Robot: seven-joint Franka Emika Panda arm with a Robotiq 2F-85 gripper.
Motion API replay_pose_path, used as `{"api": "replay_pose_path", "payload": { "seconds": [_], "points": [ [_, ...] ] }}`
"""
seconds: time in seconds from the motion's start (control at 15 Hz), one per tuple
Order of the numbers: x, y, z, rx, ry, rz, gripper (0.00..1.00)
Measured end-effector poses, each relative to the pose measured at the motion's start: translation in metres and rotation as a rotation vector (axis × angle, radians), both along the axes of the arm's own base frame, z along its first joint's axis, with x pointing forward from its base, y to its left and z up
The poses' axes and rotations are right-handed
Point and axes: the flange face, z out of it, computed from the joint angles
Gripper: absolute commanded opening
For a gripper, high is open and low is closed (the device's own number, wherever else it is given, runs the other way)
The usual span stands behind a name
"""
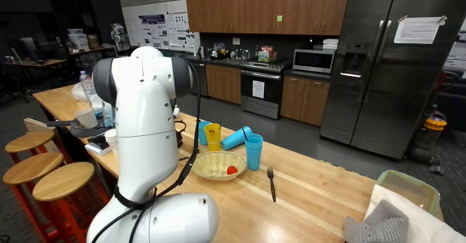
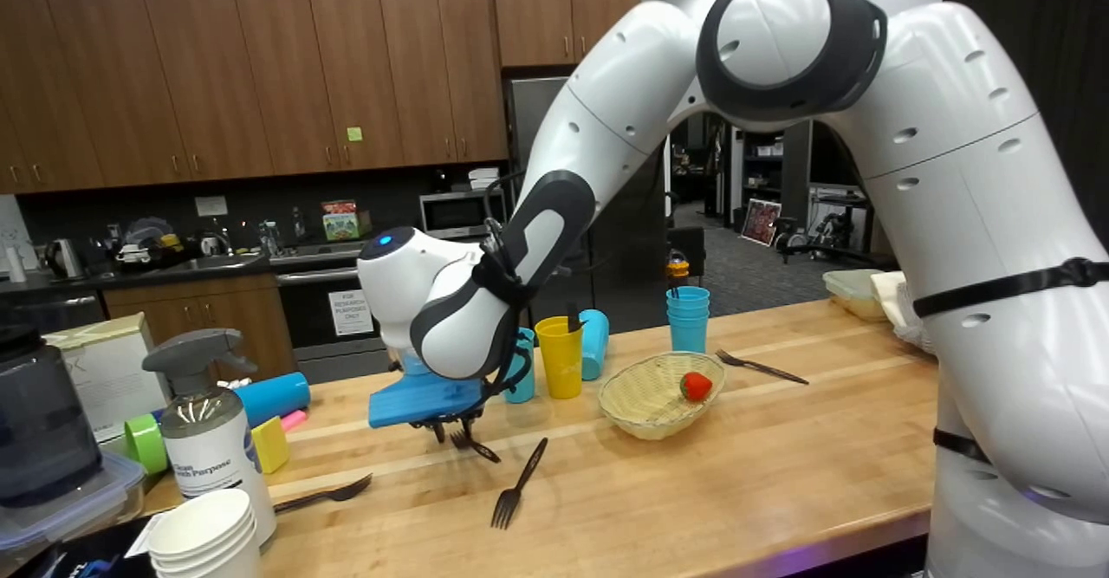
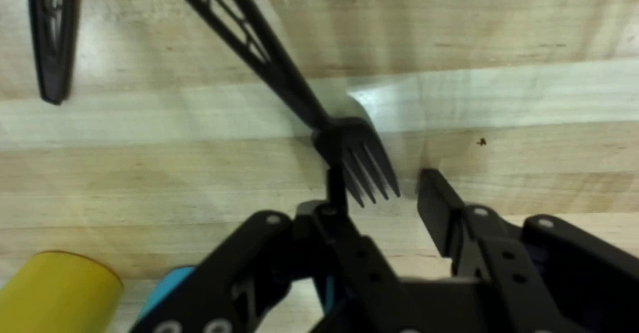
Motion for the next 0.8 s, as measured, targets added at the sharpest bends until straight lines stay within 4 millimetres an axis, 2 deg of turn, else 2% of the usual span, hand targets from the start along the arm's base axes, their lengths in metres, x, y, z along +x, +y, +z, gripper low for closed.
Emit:
{"api": "replay_pose_path", "payload": {
  "seconds": [0.07, 0.13, 0.27, 0.33, 0.8],
  "points": [
    [-0.0016, 0.0012, 0.0009, 0.000, 0.005, 0.011, 0.01],
    [-0.0030, 0.0020, 0.0019, -0.001, 0.009, 0.021, 0.00],
    [-0.0039, 0.0027, 0.0025, -0.002, 0.015, 0.036, 0.03],
    [-0.0039, 0.0029, 0.0027, -0.003, 0.017, 0.042, 0.00],
    [-0.0031, -0.0005, 0.0027, -0.025, 0.026, 0.038, 0.00]
  ]
}}
